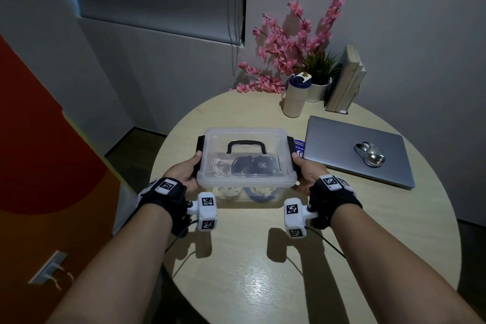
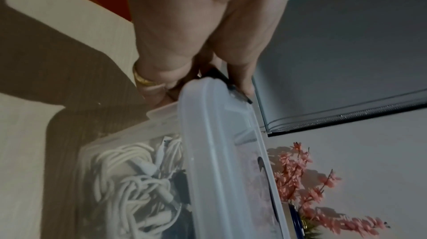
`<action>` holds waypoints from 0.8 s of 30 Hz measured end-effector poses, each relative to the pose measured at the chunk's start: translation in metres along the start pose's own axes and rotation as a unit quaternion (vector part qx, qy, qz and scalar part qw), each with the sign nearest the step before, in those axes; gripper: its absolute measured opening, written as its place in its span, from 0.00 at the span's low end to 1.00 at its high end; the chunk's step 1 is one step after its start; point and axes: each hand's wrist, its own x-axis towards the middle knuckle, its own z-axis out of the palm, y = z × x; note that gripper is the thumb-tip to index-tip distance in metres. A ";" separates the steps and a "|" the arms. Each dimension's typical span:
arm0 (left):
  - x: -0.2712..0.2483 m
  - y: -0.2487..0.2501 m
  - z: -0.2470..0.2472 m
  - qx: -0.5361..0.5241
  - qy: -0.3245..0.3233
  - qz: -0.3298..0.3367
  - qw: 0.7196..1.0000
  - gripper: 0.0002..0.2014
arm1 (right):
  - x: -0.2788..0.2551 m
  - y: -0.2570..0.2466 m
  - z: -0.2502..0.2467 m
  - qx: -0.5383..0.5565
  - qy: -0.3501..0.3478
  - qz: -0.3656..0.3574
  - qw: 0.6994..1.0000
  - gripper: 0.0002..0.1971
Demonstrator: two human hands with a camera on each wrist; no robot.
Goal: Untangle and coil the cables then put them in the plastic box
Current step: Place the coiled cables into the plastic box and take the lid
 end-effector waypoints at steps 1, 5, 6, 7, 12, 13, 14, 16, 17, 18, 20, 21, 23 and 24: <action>0.001 0.001 0.000 -0.003 -0.003 0.000 1.000 0.16 | -0.001 -0.001 0.000 -0.003 -0.001 0.006 1.000 0.17; 0.003 0.004 0.003 0.024 -0.006 -0.010 1.000 0.13 | 0.001 -0.003 -0.002 -0.035 -0.010 0.002 0.999 0.18; 0.004 0.005 0.004 0.038 -0.003 -0.007 0.999 0.12 | 0.001 -0.004 -0.002 -0.051 -0.009 -0.001 0.999 0.20; 0.004 0.006 0.004 0.052 0.002 -0.004 0.999 0.12 | 0.001 -0.004 -0.002 -0.065 -0.008 -0.002 0.998 0.21; 0.006 0.008 0.005 0.127 0.024 0.007 0.992 0.15 | 0.004 -0.010 0.000 -0.106 0.016 -0.011 0.994 0.21; 0.006 0.009 0.007 0.176 0.038 0.022 0.983 0.18 | 0.004 -0.010 0.000 -0.116 0.019 -0.012 0.993 0.21; 0.006 0.009 0.010 0.263 0.060 0.045 0.962 0.23 | 0.005 -0.010 0.001 -0.127 0.019 -0.012 0.992 0.20; 0.005 0.004 0.018 0.450 0.113 0.112 0.878 0.33 | 0.006 -0.009 0.003 -0.142 0.017 -0.011 0.990 0.19; 0.004 0.000 0.022 0.497 0.124 0.142 0.847 0.35 | 0.005 -0.008 0.004 -0.143 0.019 -0.011 0.989 0.18; 0.003 -0.005 0.024 0.518 0.130 0.167 0.829 0.35 | 0.005 -0.008 0.005 -0.140 0.023 -0.013 0.990 0.18; 0.002 -0.013 0.025 0.516 0.148 0.204 0.818 0.32 | 0.004 -0.008 0.005 -0.134 0.026 -0.016 0.990 0.20; 0.005 -0.015 0.023 0.510 0.157 0.218 0.817 0.31 | 0.004 -0.008 0.005 -0.134 0.027 -0.016 0.990 0.20; 0.002 -0.018 0.022 0.512 0.178 0.237 0.806 0.29 | 0.003 -0.008 0.006 -0.137 0.030 -0.017 0.990 0.20; 0.002 -0.020 0.022 0.516 0.186 0.246 0.799 0.29 | 0.005 -0.008 0.005 -0.138 0.032 -0.020 0.990 0.20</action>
